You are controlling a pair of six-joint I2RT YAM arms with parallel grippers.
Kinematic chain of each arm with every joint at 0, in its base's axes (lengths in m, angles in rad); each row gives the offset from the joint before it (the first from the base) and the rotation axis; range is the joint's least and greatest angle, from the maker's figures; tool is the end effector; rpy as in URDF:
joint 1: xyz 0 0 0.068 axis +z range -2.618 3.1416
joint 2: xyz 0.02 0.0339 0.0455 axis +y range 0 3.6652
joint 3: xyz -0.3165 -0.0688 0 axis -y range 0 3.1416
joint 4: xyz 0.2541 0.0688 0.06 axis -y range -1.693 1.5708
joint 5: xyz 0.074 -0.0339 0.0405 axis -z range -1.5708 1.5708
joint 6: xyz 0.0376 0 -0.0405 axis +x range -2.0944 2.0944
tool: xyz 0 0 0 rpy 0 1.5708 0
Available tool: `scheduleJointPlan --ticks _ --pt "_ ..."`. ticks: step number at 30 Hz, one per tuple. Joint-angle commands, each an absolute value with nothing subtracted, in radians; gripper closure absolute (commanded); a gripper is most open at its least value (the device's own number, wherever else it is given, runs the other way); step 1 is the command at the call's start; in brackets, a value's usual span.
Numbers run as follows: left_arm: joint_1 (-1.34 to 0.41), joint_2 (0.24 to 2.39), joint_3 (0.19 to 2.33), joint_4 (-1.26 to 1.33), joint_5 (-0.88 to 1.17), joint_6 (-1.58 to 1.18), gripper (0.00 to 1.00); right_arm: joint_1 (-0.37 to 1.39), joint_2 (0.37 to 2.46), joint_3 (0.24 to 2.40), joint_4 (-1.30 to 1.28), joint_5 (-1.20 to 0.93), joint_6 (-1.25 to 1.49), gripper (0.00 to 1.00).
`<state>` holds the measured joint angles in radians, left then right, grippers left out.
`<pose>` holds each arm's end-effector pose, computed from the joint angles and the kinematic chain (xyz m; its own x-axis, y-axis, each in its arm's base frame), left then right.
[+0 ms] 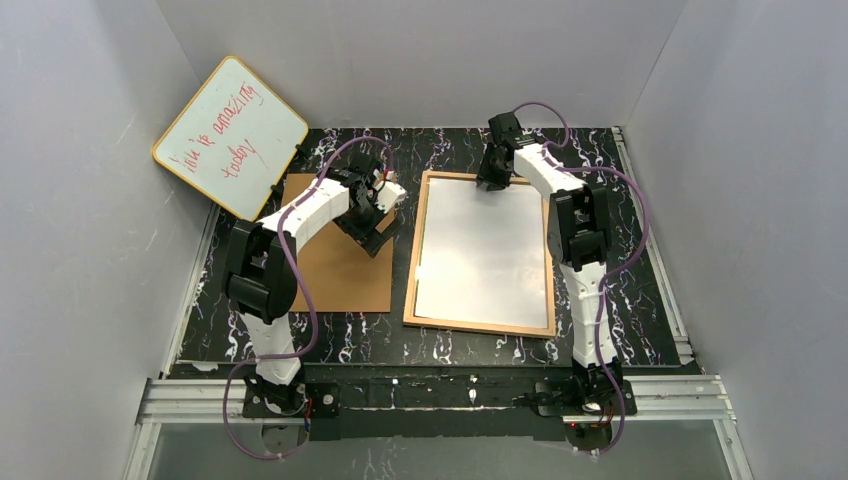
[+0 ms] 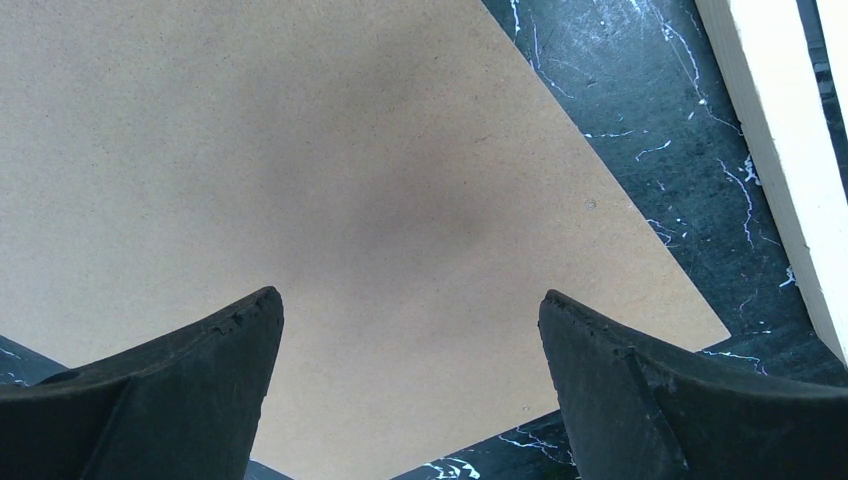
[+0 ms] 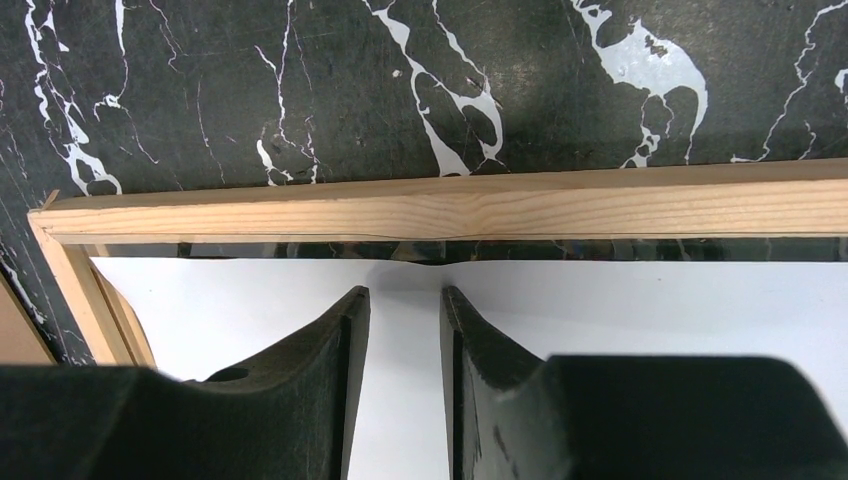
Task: Put the photo into the frame
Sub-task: Adjust the photo frame item on the photo frame.
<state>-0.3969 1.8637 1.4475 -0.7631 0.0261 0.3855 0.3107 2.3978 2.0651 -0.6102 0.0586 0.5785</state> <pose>0.3783 -0.1596 0.2655 -0.6412 0.6763 -0.3626 0.6871 0.7164 0.1211 0.5512 0.1747 0.2113 -0.7941 0.3183 -0.5178 0.1932 0.9399 0.2815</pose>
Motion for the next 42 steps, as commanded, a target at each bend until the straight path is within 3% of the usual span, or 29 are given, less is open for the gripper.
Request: scheduleJointPlan --ticks 1,24,42 --pt "-0.402 1.844 1.437 -0.781 0.018 0.395 0.02 0.337 2.354 2.092 -0.608 0.095 0.600 0.58" --pt "-0.402 1.842 1.444 -0.783 -0.016 0.408 0.02 0.418 2.446 2.253 -0.617 0.082 0.632 0.57" --pt "-0.403 1.841 1.443 -0.783 -0.018 0.414 0.02 0.405 2.489 2.149 -0.598 0.146 0.625 0.63"
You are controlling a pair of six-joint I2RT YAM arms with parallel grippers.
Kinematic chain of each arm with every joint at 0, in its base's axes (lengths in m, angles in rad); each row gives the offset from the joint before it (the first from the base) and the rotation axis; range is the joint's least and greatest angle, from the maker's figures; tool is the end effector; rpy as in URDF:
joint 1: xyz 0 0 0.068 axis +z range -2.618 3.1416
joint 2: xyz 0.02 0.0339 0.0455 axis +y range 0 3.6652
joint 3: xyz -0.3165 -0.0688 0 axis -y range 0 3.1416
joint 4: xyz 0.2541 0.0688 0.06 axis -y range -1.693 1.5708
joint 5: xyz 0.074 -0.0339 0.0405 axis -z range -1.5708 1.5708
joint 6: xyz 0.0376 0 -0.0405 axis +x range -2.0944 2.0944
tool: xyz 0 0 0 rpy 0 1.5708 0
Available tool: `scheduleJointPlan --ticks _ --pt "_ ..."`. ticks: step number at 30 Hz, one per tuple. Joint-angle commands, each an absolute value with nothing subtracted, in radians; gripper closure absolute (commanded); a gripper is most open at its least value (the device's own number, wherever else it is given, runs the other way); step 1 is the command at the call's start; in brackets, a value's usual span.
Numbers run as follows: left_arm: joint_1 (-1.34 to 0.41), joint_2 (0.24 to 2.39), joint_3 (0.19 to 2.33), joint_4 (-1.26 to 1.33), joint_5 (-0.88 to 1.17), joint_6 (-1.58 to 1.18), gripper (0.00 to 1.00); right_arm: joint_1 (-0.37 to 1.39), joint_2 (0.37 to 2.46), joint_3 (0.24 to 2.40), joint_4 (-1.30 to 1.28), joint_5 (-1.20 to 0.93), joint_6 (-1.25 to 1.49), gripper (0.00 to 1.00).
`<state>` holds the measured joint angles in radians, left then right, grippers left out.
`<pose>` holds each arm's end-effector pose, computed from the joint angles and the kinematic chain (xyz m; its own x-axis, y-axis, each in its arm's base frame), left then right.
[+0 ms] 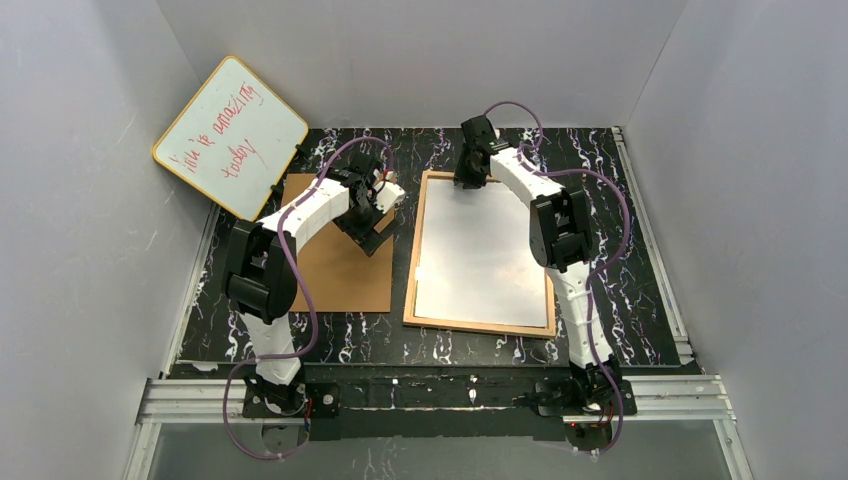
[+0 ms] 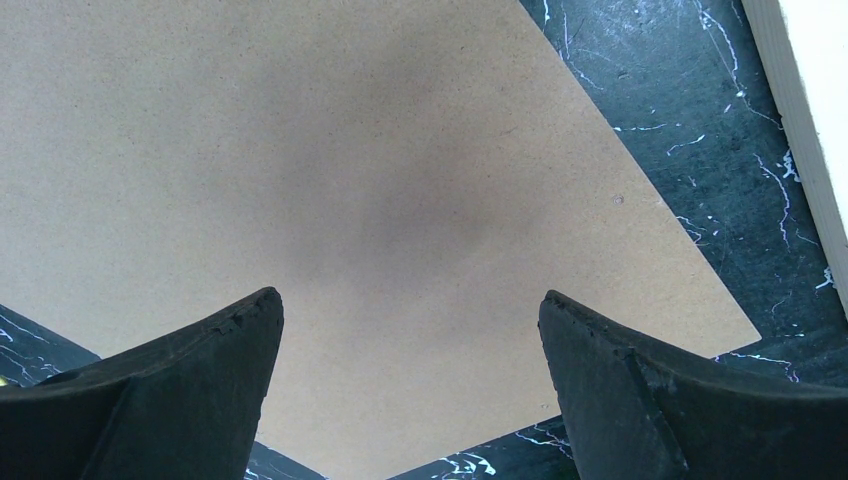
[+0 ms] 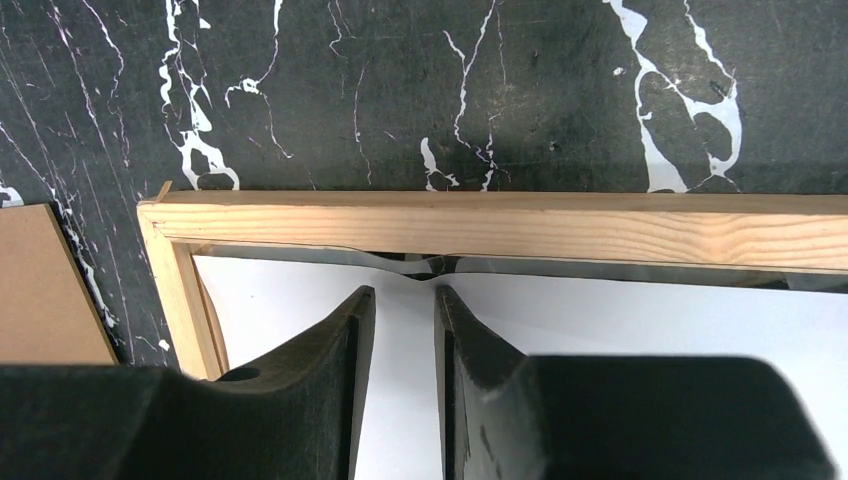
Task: Put the photo into the frame
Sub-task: Adjust the photo frame item on the photo frame.
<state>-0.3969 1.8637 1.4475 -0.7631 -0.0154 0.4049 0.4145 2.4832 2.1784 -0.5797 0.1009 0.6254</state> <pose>0.3789 -0.1582 0.2655 -0.6334 0.6926 -0.3451 0.6861 0.7089 0.1634 0.5519 0.2387 0.2019 -0.7744 0.2956 -0.5594 0.1371 0.9415 0.3078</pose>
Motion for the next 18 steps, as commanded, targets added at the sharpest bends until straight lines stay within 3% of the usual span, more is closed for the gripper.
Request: scheduleJointPlan --ticks 1,11,18 --pt "-0.402 1.841 1.442 -0.783 -0.018 0.414 0.02 0.404 2.493 2.153 -0.603 0.149 0.626 0.64" --pt "-0.402 1.833 1.436 -0.787 -0.014 0.420 0.02 0.395 2.484 2.194 -0.642 0.138 0.620 0.64" --pt "-0.412 1.827 1.430 -0.800 0.046 0.414 0.02 0.330 2.391 2.216 -0.591 0.036 0.613 0.53"
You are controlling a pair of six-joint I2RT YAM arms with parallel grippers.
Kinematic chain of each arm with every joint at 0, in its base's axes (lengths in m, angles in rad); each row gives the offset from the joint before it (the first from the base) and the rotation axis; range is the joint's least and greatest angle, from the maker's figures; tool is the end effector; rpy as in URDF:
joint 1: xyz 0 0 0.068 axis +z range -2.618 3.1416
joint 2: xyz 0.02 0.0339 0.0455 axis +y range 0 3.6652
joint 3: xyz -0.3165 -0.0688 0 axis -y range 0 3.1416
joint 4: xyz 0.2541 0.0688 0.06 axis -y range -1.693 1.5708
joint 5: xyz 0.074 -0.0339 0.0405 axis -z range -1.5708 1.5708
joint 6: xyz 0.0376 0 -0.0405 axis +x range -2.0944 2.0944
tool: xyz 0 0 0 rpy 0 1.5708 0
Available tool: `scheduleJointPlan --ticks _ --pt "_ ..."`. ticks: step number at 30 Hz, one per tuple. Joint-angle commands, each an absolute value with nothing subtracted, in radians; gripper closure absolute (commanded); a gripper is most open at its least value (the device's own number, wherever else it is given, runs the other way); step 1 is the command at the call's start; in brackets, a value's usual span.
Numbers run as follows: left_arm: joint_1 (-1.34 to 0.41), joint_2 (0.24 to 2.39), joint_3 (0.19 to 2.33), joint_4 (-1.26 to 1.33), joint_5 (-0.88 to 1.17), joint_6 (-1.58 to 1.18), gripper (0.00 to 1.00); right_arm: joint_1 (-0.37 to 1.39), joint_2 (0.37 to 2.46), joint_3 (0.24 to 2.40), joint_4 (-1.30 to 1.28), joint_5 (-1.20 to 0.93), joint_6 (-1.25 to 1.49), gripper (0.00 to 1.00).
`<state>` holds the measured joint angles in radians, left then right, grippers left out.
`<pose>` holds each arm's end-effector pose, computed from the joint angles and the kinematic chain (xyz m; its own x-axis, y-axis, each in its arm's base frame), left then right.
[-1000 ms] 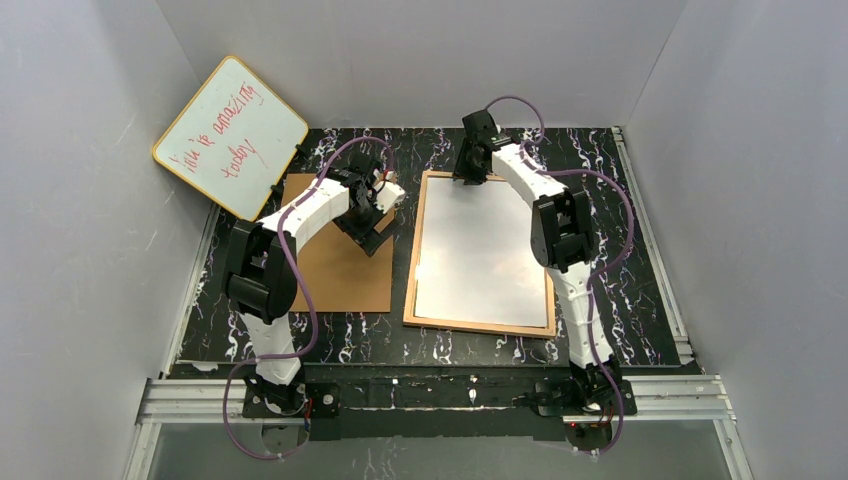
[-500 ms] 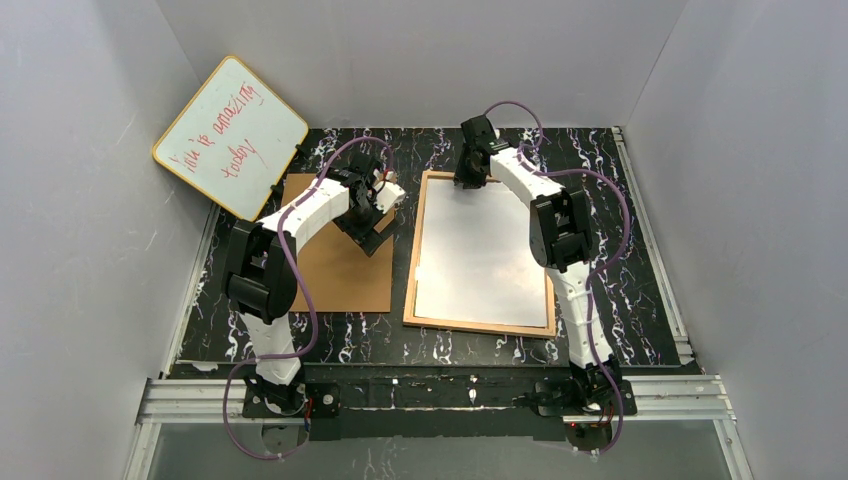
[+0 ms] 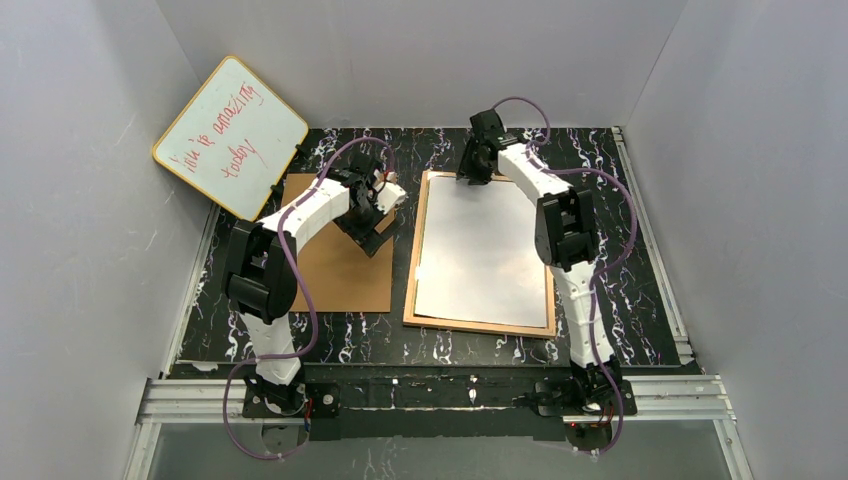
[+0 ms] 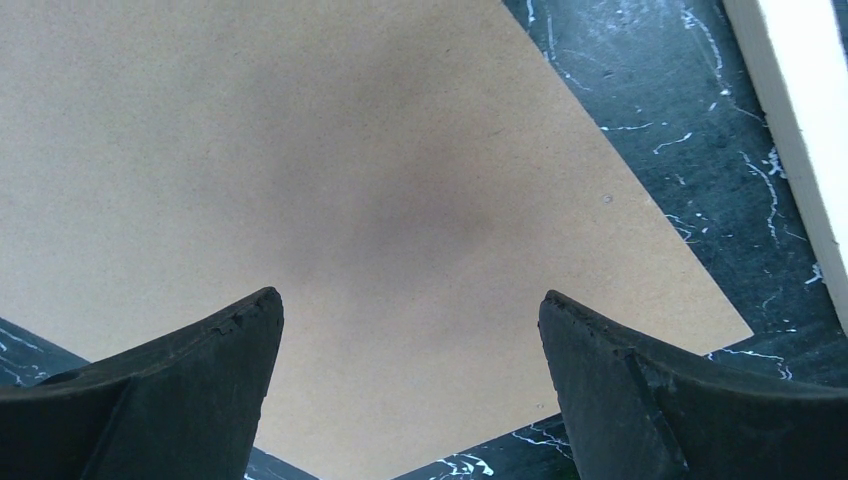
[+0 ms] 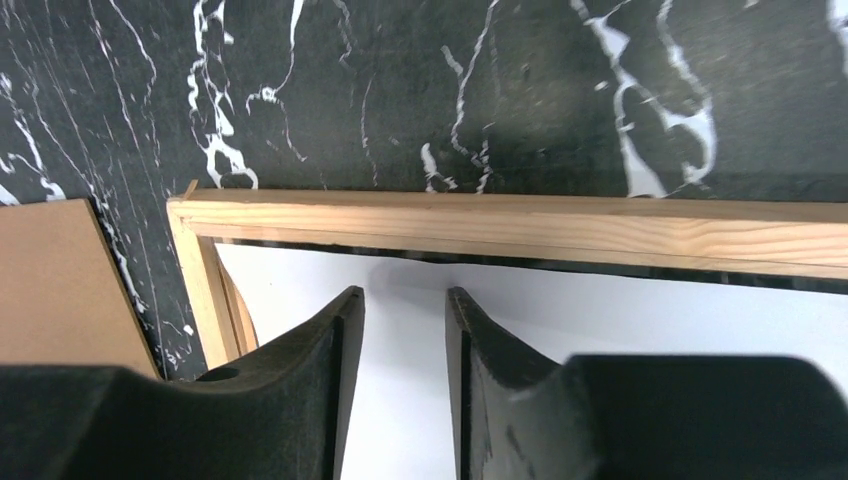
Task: Put the photo into the frame
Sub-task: Adjust the photo frame item on the photo frame.
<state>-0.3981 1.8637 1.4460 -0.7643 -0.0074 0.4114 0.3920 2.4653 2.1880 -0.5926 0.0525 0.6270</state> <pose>0.3783 -0.1588 0.2650 -0.6278 0.6978 -0.3447 0.6941 0.7024 0.1579 0.5549 0.2272 0.2145 -0.7774 0.3126 -0.5458 0.1308 0.9291 0.3459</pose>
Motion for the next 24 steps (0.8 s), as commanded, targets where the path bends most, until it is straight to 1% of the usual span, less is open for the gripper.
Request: scheduleJointPlan --ticks 1,2,3,5,6,9,13,16,19,24 --pt "-0.415 1.821 1.430 -0.804 0.061 0.414 0.02 0.320 2.384 2.223 -0.586 0.033 0.605 0.48" --pt "-0.423 1.817 1.430 -0.813 0.079 0.414 0.02 0.310 2.377 2.224 -0.581 0.021 0.594 0.36" --pt "-0.431 1.813 1.429 -0.821 0.093 0.413 0.02 0.296 2.376 2.229 -0.585 0.016 0.586 0.30" --pt "-0.455 1.807 1.418 -0.829 0.107 0.408 0.02 0.274 2.374 2.239 -0.626 0.027 0.579 0.22" --pt "-0.466 1.804 1.411 -0.829 0.113 0.403 0.02 0.260 2.364 2.225 -0.640 0.027 0.579 0.20" --pt "-0.480 1.812 1.411 -0.820 0.149 0.384 0.02 0.230 2.268 2.084 -0.620 0.058 0.584 0.14" --pt "-0.485 1.865 1.463 -0.826 0.198 0.347 0.02 0.212 2.121 1.856 -0.560 0.091 0.597 0.12" --pt "-0.489 1.887 1.493 -0.820 0.232 0.299 0.02 0.207 2.041 1.745 -0.544 0.074 0.616 0.11" --pt "-0.490 1.908 1.512 -0.810 0.285 0.256 0.02 0.199 1.978 1.673 -0.587 0.123 0.632 0.09" --pt "-0.499 1.962 1.513 -0.773 0.298 0.223 0.02 0.113 1.837 1.460 -0.569 0.112 0.668 0.07"
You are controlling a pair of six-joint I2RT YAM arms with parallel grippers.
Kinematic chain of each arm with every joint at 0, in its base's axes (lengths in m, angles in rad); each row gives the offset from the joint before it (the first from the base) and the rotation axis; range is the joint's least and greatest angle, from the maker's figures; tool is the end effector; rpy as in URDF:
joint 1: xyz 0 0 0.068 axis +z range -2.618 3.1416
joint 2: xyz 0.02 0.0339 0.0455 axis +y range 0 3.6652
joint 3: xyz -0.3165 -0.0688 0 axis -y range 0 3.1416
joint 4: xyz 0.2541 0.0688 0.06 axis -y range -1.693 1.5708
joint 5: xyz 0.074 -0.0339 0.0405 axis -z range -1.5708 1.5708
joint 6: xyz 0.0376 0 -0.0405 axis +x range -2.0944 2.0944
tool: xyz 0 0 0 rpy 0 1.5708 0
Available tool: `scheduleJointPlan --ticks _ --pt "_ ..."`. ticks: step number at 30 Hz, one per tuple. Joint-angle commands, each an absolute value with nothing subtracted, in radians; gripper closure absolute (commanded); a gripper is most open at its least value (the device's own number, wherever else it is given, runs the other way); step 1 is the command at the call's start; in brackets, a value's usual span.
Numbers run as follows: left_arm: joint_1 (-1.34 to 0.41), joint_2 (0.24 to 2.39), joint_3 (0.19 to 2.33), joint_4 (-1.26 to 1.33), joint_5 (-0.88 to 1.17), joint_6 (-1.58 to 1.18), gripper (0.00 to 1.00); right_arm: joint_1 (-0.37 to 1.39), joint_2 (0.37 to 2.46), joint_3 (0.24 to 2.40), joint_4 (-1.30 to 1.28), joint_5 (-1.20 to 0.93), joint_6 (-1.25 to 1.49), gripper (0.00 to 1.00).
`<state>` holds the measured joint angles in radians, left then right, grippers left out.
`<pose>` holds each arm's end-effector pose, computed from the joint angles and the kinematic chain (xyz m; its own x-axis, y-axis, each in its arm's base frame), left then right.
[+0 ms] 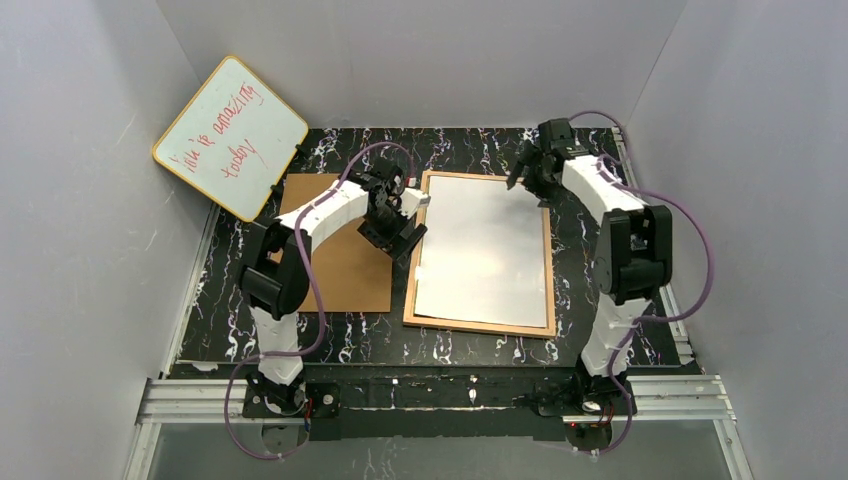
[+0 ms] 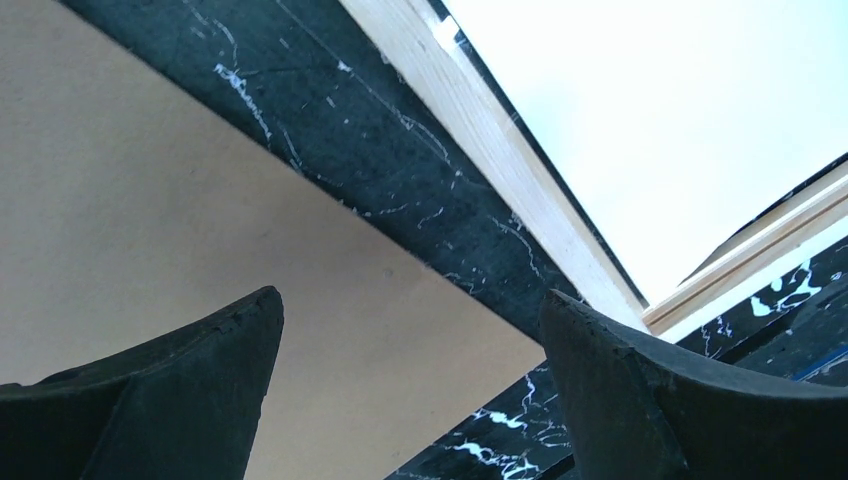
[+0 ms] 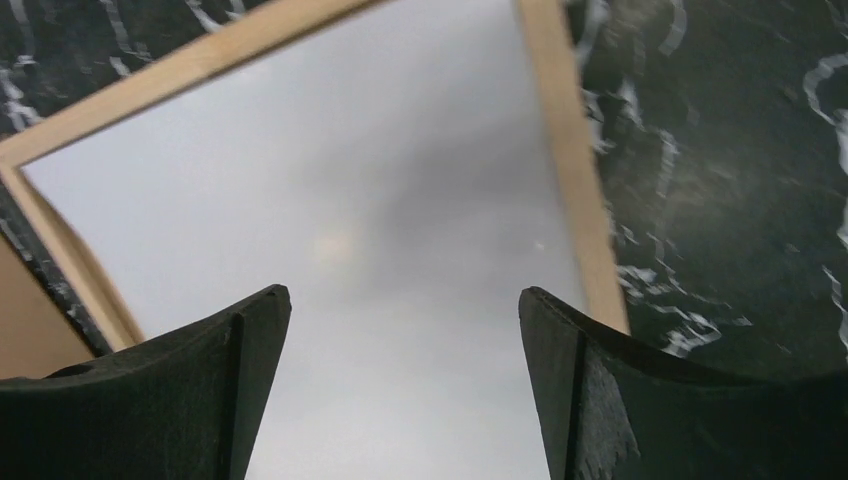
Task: Put the photo into the frame
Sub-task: Adjust the photo frame item on the photo frame, then turn over the photo frame at the center of the board.
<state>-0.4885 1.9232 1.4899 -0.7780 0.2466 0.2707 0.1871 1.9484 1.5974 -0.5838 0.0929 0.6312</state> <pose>0.3700 -0.2070 0.2549 -0.6545 0.6415 -0.4001 0.7326 0.6688 -0.1261 0.4547 0.0825 0.2870 -0.7155 0.4626 -0.5236 0.3606 0.8864 0.2903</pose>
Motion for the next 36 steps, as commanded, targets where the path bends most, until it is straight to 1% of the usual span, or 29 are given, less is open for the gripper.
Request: scheduleJointPlan --ticks 1,7,10,14,20,26,28,31,36 --pt "-0.499 1.975 1.515 -0.768 0.303 0.222 0.03 0.102 1.815 1.417 -0.556 0.108 0.664 0.06" --pt "-0.502 2.044 1.551 -0.762 0.348 0.209 0.15 0.062 1.748 1.274 -0.542 0.065 0.637 0.03" --pt "-0.507 2.079 1.573 -0.761 0.358 0.208 0.23 0.062 1.716 1.224 -0.530 0.059 0.624 0.01" --pt "-0.516 2.136 1.600 -0.759 0.335 0.207 0.37 0.058 1.714 1.156 -0.521 0.009 0.620 0.01" --pt "-0.539 2.184 1.623 -0.756 0.284 0.221 0.39 0.030 1.668 1.031 -0.429 -0.229 0.658 0.01" --pt "-0.558 2.223 1.652 -0.770 0.271 0.237 0.40 0.012 1.536 0.964 -0.307 -0.536 0.712 0.05" --pt "-0.560 2.235 1.652 -0.774 0.271 0.239 0.42 0.012 1.498 0.946 -0.259 -0.638 0.741 0.05" --pt "-0.561 2.237 1.645 -0.779 0.297 0.247 0.47 0.011 1.431 0.912 -0.150 -0.791 0.821 0.08" --pt "-0.561 2.232 1.649 -0.794 0.344 0.255 0.50 0.011 1.296 0.859 0.036 -0.916 0.973 0.10"
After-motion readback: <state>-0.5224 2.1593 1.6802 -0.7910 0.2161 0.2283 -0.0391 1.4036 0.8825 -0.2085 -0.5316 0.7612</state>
